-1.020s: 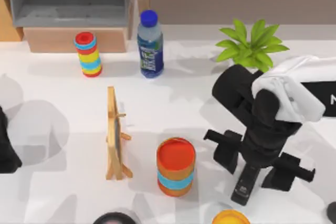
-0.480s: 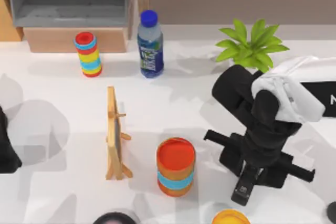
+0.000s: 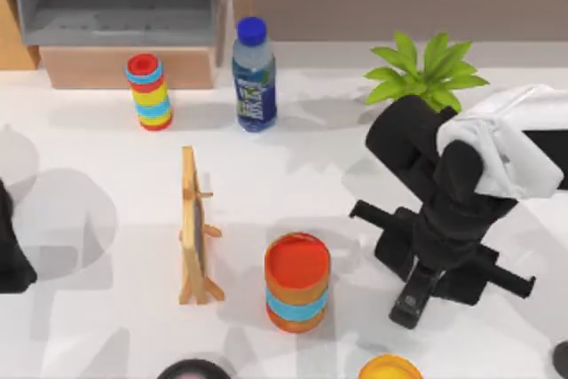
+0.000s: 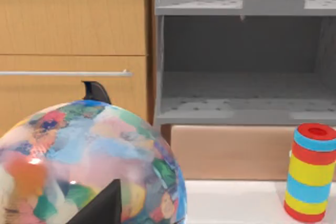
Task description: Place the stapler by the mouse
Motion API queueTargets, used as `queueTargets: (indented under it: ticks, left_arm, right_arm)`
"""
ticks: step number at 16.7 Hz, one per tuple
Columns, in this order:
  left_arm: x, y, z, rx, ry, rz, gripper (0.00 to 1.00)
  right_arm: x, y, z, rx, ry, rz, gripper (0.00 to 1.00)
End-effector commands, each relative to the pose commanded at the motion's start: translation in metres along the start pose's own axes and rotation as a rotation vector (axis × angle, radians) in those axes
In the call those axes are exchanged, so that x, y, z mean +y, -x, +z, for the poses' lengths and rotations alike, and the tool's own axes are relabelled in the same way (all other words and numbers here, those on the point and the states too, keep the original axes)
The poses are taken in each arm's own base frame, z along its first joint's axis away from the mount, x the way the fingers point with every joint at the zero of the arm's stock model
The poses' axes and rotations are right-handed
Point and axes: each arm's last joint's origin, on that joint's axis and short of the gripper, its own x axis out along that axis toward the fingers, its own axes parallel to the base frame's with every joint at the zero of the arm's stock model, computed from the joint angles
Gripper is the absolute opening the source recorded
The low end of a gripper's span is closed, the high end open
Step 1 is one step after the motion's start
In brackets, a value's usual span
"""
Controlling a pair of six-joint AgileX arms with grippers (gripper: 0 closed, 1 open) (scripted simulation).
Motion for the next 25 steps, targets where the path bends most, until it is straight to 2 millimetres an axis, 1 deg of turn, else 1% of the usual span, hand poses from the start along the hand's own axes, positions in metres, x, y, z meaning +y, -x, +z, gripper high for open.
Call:
queueTargets:
  ticks: [2,4,8,13,15,18,22,25]
  left_arm:
    - [0.0,0.0,0.0,0.0,0.0,0.0,1.0]
    - [0.0,0.0,0.0,0.0,0.0,0.0,1.0]
    - [0.0,0.0,0.0,0.0,0.0,0.0,1.0]
    - [0.0,0.0,0.0,0.0,0.0,0.0,1.0]
    - [0.0,0.0,0.0,0.0,0.0,0.0,1.0]
    - [0.0,0.0,0.0,0.0,0.0,0.0,1.0]
    - [0.0,0.0,0.0,0.0,0.0,0.0,1.0]
    - [0.0,0.0,0.0,0.0,0.0,0.0,1.0]
  right_arm:
    - [0.0,0.012,0.008,-0.029,-0.045,0.028,0.0]
    - [0.003,0.019,0.005,-0.011,-0.022,0.019,0.0]
    - [0.001,0.021,-0.008,0.046,0.052,-0.043,0.0]
    - [0.001,0.02,-0.007,0.045,0.048,-0.044,0.0]
    - [-0.002,0.024,0.002,0.042,0.051,-0.032,0.0]
    - [-0.013,0.026,0.027,0.045,0.09,-0.022,0.0]
    - [-0.035,0.024,0.06,0.058,0.206,-0.017,0.0]
    - [-0.047,0.028,0.078,0.051,0.317,0.003,0.0]
